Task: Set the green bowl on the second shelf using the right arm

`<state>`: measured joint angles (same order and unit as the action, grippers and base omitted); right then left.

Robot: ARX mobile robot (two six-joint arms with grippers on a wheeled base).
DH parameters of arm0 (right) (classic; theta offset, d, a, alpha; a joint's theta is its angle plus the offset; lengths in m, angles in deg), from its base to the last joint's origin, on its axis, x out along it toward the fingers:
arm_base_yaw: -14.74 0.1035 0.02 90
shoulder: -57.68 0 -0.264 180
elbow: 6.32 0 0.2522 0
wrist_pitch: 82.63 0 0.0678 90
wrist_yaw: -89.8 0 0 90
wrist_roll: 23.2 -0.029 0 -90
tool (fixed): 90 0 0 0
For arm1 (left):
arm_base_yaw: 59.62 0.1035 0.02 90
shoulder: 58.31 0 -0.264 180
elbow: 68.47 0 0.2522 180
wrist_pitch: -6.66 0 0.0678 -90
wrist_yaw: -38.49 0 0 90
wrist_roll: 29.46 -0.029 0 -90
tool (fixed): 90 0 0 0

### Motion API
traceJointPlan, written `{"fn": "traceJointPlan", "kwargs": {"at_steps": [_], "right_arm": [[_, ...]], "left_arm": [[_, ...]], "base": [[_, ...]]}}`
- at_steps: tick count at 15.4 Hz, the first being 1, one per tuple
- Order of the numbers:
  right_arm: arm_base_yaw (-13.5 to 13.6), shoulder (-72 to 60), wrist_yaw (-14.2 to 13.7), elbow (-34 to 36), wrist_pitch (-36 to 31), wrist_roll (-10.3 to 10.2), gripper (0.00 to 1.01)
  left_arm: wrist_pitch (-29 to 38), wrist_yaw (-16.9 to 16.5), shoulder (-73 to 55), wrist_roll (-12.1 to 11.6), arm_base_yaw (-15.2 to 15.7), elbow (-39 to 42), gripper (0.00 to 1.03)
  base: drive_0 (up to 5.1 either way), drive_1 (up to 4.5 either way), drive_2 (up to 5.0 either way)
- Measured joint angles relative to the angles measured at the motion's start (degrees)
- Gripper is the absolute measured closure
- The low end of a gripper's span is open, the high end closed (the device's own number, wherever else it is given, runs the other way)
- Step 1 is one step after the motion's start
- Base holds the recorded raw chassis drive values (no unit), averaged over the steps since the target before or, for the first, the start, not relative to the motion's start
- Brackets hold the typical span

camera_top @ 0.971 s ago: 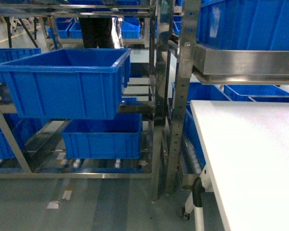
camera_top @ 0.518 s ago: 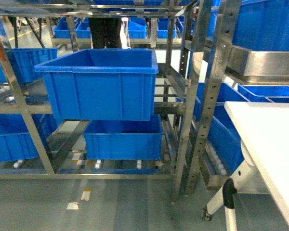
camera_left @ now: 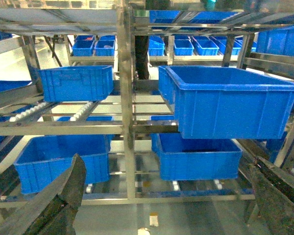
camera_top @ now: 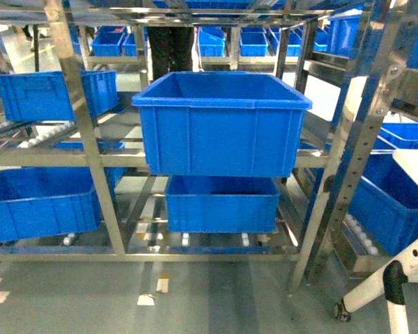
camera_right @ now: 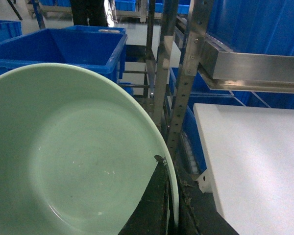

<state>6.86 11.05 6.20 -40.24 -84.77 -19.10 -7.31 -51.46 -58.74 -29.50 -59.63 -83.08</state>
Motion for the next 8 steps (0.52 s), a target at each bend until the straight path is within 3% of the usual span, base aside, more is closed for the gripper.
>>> {"fn": "traceJointPlan", "kwargs": {"at_steps": [6, 8], "right_arm": [[0.00, 0.15, 0.00, 0.00, 0.02, 0.00, 0.99], [0.00, 0.11, 0.00, 0.00, 0.02, 0.00, 0.99]], "left_arm": [[-0.13, -0.02, 0.00, 0.00, 0.00, 0.00, 0.05], [0.02, 0.04, 0.00, 0.00, 0.00, 0.00, 0.05]], "base": [[-4.9, 2.52, 2.5], [0.0, 0.00, 0.0]]}}
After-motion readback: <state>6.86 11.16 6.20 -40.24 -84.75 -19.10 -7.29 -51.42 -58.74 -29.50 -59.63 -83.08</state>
